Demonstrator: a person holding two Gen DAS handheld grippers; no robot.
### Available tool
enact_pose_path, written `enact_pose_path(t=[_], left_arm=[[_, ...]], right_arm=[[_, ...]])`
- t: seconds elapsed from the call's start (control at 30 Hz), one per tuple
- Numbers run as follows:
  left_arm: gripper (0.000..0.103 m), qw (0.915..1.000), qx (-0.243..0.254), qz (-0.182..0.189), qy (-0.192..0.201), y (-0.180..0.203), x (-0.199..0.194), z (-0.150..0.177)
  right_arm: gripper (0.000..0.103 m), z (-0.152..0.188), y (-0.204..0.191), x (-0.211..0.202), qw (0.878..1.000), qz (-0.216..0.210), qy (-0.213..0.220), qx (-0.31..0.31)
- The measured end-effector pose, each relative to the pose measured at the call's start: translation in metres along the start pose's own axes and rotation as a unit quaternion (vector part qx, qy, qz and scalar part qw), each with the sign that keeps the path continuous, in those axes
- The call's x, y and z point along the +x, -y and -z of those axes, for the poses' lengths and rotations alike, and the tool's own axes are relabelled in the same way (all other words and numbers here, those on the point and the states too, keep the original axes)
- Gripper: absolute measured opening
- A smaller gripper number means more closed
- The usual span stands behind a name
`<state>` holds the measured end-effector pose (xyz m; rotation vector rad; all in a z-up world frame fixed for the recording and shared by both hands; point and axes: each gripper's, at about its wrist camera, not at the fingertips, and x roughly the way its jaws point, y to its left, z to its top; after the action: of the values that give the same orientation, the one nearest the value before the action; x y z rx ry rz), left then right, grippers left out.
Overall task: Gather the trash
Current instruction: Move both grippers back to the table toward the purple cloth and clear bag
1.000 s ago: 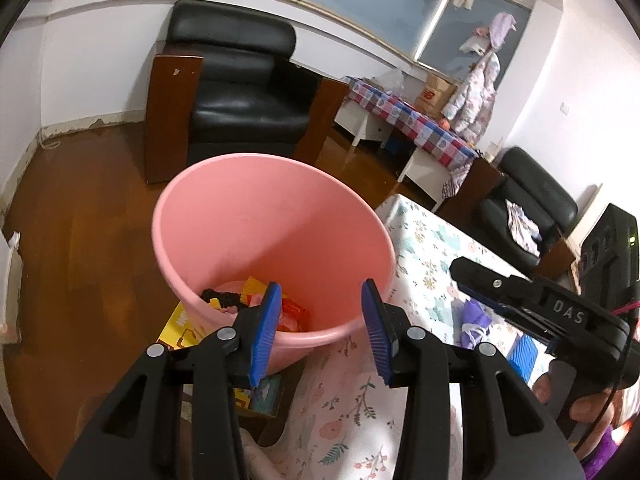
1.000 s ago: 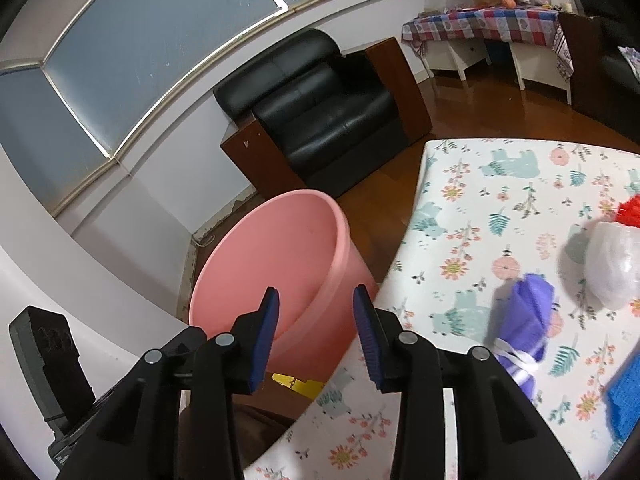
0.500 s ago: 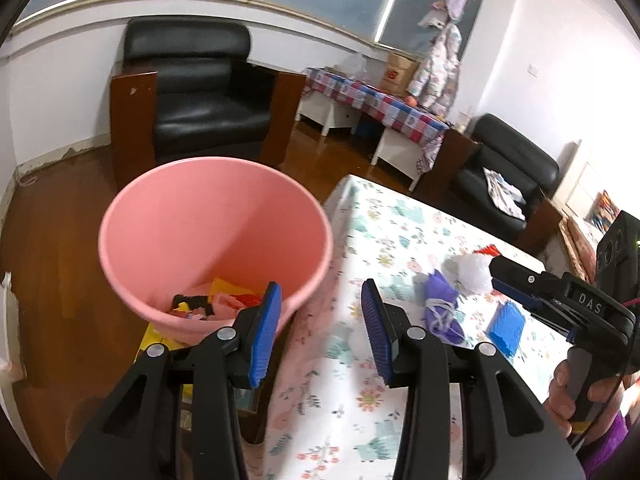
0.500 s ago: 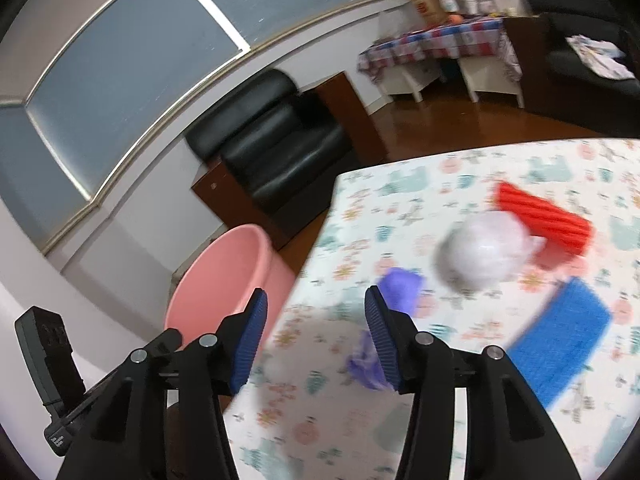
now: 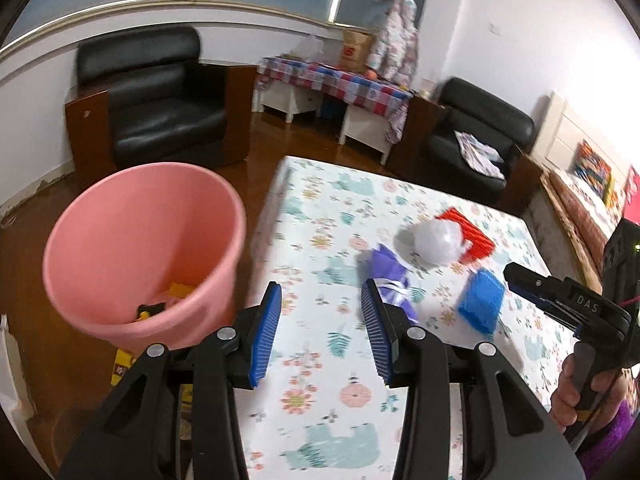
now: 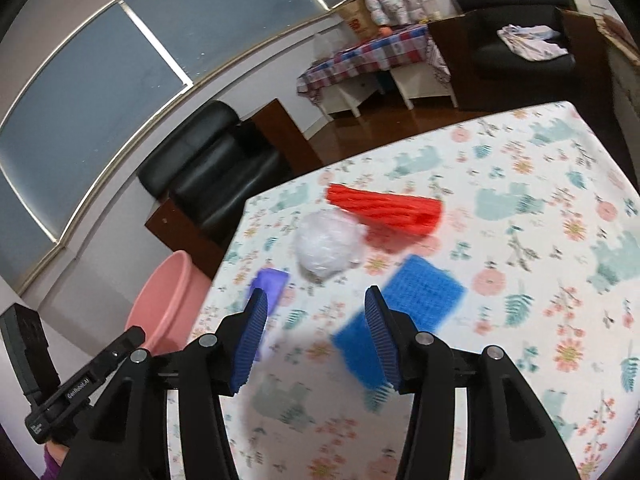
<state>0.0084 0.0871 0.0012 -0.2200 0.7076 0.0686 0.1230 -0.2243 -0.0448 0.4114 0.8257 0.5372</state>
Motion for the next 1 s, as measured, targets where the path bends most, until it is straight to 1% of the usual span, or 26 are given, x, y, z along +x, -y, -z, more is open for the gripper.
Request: enact_pose_path(t=[0.17, 0.33, 0.43, 0.6, 0.73, 1.0], left_arm=[[0.042, 0.9990, 0.037, 0.010, -0.021, 0.025, 0.020, 0.002], [0.042, 0.9980, 0.031, 0.023, -0.049, 0.037, 0.046, 0.002], [0.042, 0.9973, 0.026, 0.026, -0.064, 0.042, 0.061, 0.004], [0.042, 0.9965, 0.031, 0.012, -0.077, 0.049, 0.081, 0.009], [0.042, 0.9957, 0.033, 0.000, -0.087, 0.053, 0.090, 0.012], [0.042, 0.9948, 0.036, 0.005, -0.095, 0.060, 0.093, 0.013]], right_arm=[[0.050, 0.004, 0.019, -0.010, 1.000, 0.021, 0.010, 0.008], [0.050, 0.007, 0.033, -0.014, 0.998, 0.046, 0.022, 0.025], [0.051, 0.008, 0.042, -0.016, 0.998, 0.046, 0.024, 0.048], [0.051, 0.009, 0.056, -0.008, 0.996, 0.038, 0.008, 0.084], [0.051, 0.010, 0.054, -0.009, 0.996, 0.025, 0.013, 0.081], [0.052, 0.010, 0.049, -0.007, 0.997, 0.019, 0.008, 0.071]])
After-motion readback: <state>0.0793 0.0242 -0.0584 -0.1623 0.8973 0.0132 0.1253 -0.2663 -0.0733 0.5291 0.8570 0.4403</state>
